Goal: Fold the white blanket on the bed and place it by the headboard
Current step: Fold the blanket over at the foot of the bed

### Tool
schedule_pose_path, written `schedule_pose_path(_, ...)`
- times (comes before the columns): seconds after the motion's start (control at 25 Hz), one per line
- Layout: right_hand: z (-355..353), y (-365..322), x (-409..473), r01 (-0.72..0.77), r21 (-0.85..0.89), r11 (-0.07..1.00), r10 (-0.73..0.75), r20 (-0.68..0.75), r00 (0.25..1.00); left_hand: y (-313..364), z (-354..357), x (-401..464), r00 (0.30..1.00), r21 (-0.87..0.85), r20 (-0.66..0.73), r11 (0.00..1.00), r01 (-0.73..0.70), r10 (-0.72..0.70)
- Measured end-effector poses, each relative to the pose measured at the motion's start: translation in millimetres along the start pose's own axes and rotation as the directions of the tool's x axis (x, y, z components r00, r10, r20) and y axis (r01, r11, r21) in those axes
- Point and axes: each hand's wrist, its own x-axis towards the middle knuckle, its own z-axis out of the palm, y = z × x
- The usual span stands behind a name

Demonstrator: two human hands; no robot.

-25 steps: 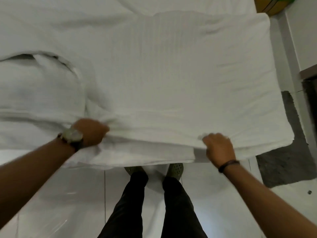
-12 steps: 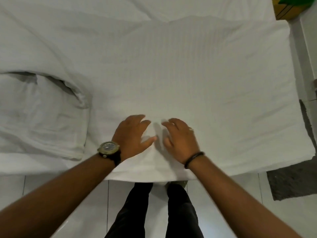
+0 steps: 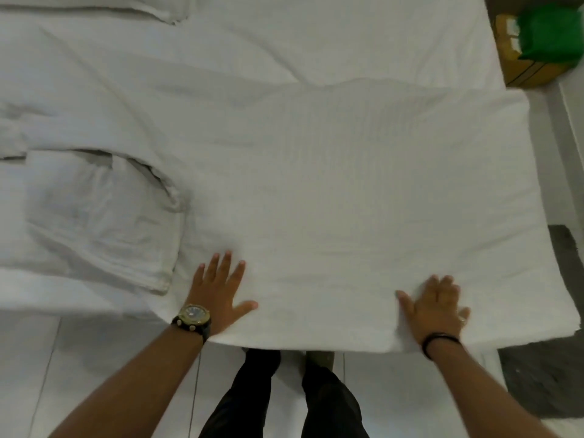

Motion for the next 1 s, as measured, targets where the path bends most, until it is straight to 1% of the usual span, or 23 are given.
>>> schedule_pose_path(0.04, 2, -32, -10, 0.104, 0.056, 0.993, -0.101, -0.046, 0.994, 7, -10, -5, 0.999, -0.013, -0.032, 1.000, -0.024, 0.023)
schedule_pose_path(0.08, 7, -67, -24, 0.246, 0.076, 0.966, -0.240, -0.079, 0.968, 13, -19, -8, 0.994, 0.008, -0.075, 0.997, -0.074, 0.074)
schedule_pose_path(0.16, 25, -135, -50, 0.525, 0.019, 0.851, -0.520, -0.113, 0.847, 18, -26, -5, 0.963, 0.092, -0.167, 0.976, -0.198, 0.211)
schedule_pose_path(0.2, 36, -163, -55, 0.612, -0.025, 0.790, -0.611, -0.105, 0.785, 17, -23, 3, 0.941, 0.126, -0.209, 0.962, -0.243, 0.266)
schedule_pose_path(0.24, 45, -179, -52, 0.663, -0.076, 0.745, -0.667, -0.078, 0.741, 12, -19, 10, 0.935, 0.142, -0.205, 0.954, -0.264, 0.290)
schedule_pose_path(0.28, 52, -182, -41, 0.669, -0.135, 0.731, -0.679, -0.045, 0.733, 5, -12, 17, 0.939, 0.141, -0.178, 0.952, -0.273, 0.295)
schedule_pose_path(0.32, 61, -170, -25, 0.618, -0.189, 0.763, -0.634, -0.033, 0.773, -4, -1, 25, 0.947, 0.131, -0.125, 0.951, -0.281, 0.297)
schedule_pose_path(0.36, 69, -147, -8, 0.508, -0.237, 0.828, -0.535, -0.060, 0.843, -14, 11, 30, 0.951, 0.126, -0.081, 0.950, -0.286, 0.297)
schedule_pose_path(0.4, 72, -119, 6, 0.369, -0.255, 0.894, -0.406, -0.108, 0.908, -21, 19, 34, 0.953, 0.128, -0.056, 0.949, -0.289, 0.297)
schedule_pose_path(0.44, 70, -94, 13, 0.229, -0.233, 0.945, -0.265, -0.138, 0.954, -27, 22, 37, 0.950, 0.136, -0.029, 0.943, -0.304, 0.311)
schedule_pose_path(0.48, 65, -79, 12, 0.095, -0.202, 0.975, -0.122, -0.127, 0.984, -33, 20, 38, 0.940, 0.145, -0.001, 0.931, -0.336, 0.340)
schedule_pose_path(0.52, 54, -80, 4, -0.026, -0.154, 0.988, 0.013, -0.081, 0.997, -43, 11, 41, 0.923, 0.163, -0.004, 0.911, -0.378, 0.384)
schedule_pose_path(0.56, 44, -96, -8, -0.128, -0.077, 0.989, 0.126, -0.035, 0.991, -51, -4, 43, 0.901, 0.181, -0.030, 0.888, -0.422, 0.434)
schedule_pose_path(0.6, 37, -124, -24, -0.177, 0.035, 0.984, 0.178, -0.027, 0.984, -64, -23, 44, 0.866, 0.203, -0.093, 0.861, -0.467, 0.492)
schedule_pose_path(0.64, 34, -169, -46, -0.140, 0.157, 0.978, 0.151, -0.060, 0.987, -89, -45, 43, 0.818, 0.209, -0.199, 0.839, -0.502, 0.539)
schedule_pose_path(0.72, 41, -270, -104, 0.032, 0.345, 0.938, -0.012, -0.060, 0.998, -163, -81, 33, 0.731, 0.191, -0.417, 0.839, -0.510, 0.540)
schedule_pose_path(0.76, 50, -320, -138, 0.091, 0.434, 0.896, -0.090, -0.024, 0.996, -211, -92, 24, 0.712, 0.182, -0.487, 0.856, -0.484, 0.506)
schedule_pose_path(0.8, 58, -366, -170, 0.086, 0.526, 0.846, -0.124, 0.037, 0.992, -263, -100, 13, 0.731, 0.155, -0.513, 0.886, -0.437, 0.450)
schedule_pose_path(0.84, 67, -407, -194, 0.051, 0.603, 0.796, -0.134, 0.093, 0.987, -318, -103, 4, 0.782, 0.118, -0.499, 0.923, -0.368, 0.375)
schedule_pose_path(0.88, 73, -441, -209, 0.014, 0.655, 0.755, -0.132, 0.131, 0.983, -369, -102, -4, 0.871, 0.080, -0.397, 0.957, -0.280, 0.288)
schedule_pose_path(0.92, 77, -467, -218, -0.023, 0.680, 0.733, -0.108, 0.149, 0.983, -416, -96, -13, 0.947, 0.088, -0.242, 0.977, -0.197, 0.212)
schedule_pose_path(0.96, 77, -486, -219, -0.050, 0.684, 0.728, -0.065, 0.142, 0.988, -457, -88, -24, 0.986, 0.145, -0.093, 0.981, -0.126, 0.141)
schedule_pose_path(1.0, 75, -496, -215, -0.058, 0.675, 0.735, -0.024, 0.112, 0.993, -488, -78, -33, 0.995, 0.204, 0.004, 0.974, -0.102, 0.103)
